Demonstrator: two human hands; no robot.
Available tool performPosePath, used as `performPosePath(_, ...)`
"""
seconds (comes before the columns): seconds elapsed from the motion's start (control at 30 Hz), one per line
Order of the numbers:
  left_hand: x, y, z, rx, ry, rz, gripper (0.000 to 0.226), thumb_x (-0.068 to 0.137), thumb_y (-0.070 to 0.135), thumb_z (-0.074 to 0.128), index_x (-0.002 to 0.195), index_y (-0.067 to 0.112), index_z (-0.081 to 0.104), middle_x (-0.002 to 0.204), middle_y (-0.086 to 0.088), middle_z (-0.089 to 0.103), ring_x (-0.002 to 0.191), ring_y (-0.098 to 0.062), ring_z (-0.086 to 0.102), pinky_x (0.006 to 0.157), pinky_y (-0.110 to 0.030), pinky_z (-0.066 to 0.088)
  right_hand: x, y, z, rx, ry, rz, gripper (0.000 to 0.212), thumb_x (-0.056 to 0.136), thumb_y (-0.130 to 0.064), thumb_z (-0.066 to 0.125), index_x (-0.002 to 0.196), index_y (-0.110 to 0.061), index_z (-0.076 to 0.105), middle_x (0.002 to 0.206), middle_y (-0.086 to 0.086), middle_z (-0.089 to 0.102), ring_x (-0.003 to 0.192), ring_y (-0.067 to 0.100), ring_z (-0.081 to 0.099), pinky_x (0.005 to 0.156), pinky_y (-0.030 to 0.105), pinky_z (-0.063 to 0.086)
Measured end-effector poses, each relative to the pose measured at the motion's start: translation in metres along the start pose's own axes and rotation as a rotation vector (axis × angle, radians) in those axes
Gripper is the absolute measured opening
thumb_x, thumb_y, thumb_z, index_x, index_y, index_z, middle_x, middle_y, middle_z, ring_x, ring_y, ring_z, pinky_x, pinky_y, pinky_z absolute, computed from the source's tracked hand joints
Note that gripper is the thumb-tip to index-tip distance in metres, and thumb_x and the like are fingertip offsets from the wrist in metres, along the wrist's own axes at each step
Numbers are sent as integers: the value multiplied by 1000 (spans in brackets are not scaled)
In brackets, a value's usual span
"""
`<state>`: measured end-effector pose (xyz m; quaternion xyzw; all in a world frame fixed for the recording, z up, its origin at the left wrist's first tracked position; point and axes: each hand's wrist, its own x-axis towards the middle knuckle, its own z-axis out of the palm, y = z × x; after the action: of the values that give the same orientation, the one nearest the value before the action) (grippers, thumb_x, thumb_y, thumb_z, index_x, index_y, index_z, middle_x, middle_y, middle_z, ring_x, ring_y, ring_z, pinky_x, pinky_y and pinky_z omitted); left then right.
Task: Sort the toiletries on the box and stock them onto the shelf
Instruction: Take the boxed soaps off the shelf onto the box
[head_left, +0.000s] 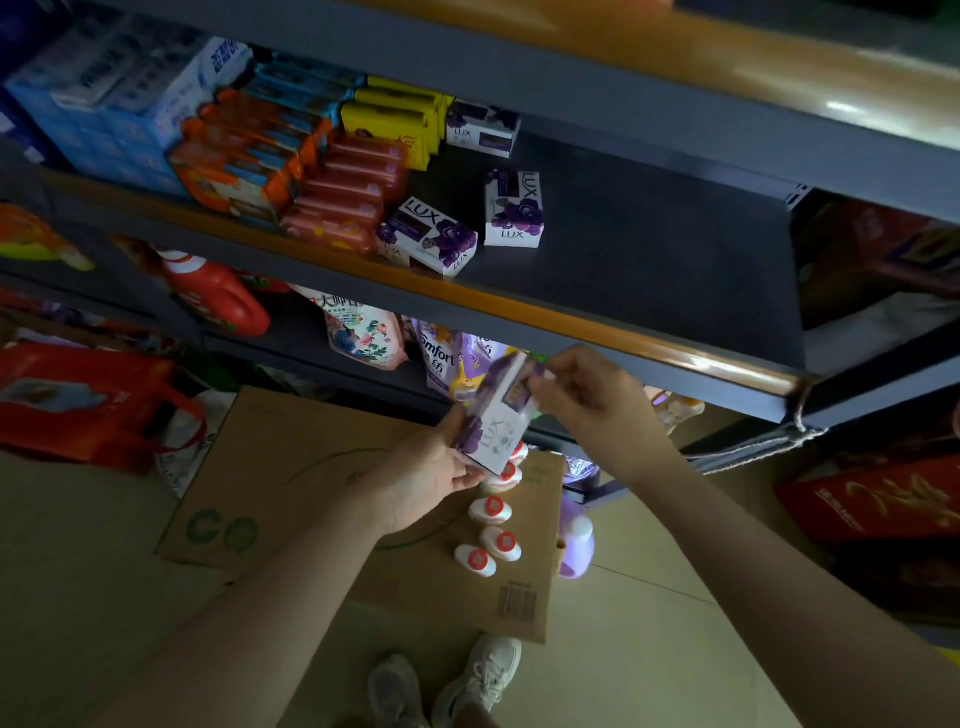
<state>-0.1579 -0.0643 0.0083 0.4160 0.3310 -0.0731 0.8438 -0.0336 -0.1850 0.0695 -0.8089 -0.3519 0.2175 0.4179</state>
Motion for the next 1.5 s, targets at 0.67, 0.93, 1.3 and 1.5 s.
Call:
performPosePath(0.67,21,-44,-135,797,321,-62,34,79,24,73,105,12,54,93,-1,60,75,-10,58,57,-13,41,38,74,89,19,-235,482,8,92,-15,55,89,-18,61,82,1,65,59,8,61,50,15,41)
performPosePath(0.93,109,-136,-165,643,239,-181,28,83,20,69,106,12,56,97,-7,62,74,-12,60,59,-12,48,59,108,129,36,-127,497,14,90,-11,52,87,-17,64,73,-5,64,57,8,54,64,32,46)
performPosePath(1.3,132,-150,-152,719,273,-58,34,84,13,66,116,10,53,114,-6,63,91,-15,60,68,-19,47,64,91,116,76,-78,431,21,91,-15,54,76,-26,62,72,-6,67,51,1,52,64,29,46)
performPosePath(1.5,93,-59,-136,916,310,230,27,93,10,51,119,9,55,114,-5,62,104,-19,60,83,-26,45,79,26,65,67,78,196,23,89,-14,57,74,-30,62,64,-11,65,48,-2,51,57,20,40)
